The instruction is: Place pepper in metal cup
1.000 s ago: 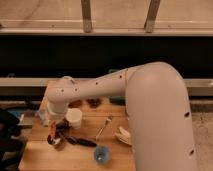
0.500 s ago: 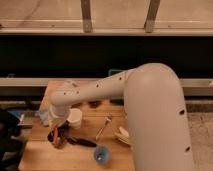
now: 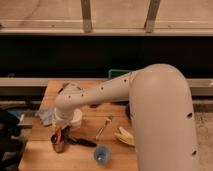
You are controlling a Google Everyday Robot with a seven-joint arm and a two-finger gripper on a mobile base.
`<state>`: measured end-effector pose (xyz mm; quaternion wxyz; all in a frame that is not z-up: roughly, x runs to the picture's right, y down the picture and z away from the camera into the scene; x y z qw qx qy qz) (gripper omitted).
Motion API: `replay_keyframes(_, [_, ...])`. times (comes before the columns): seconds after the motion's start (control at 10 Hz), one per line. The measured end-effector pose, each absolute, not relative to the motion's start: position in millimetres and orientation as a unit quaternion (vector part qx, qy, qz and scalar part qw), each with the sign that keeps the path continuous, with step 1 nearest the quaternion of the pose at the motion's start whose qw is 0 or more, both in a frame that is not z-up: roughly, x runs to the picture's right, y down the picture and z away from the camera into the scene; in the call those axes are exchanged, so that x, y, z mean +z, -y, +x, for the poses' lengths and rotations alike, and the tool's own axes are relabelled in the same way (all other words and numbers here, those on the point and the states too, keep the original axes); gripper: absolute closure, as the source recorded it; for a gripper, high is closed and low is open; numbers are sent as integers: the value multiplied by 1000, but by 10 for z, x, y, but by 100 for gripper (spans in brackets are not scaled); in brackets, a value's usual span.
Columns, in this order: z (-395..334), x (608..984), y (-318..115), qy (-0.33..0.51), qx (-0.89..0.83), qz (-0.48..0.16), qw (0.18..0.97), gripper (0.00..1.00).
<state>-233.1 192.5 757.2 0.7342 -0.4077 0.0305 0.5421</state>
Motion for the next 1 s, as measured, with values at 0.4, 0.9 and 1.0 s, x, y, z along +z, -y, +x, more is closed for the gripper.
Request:
replay_keyframes(0.4, [-2289,7473,-1883,-15,555,-399,730,100])
replay_keyframes(0.9, [-2182,7403,-1981,-11,567,-399,721,100])
replay_keyframes(1.0, [-2159,7390,-1991,-10,570,-399,718,100])
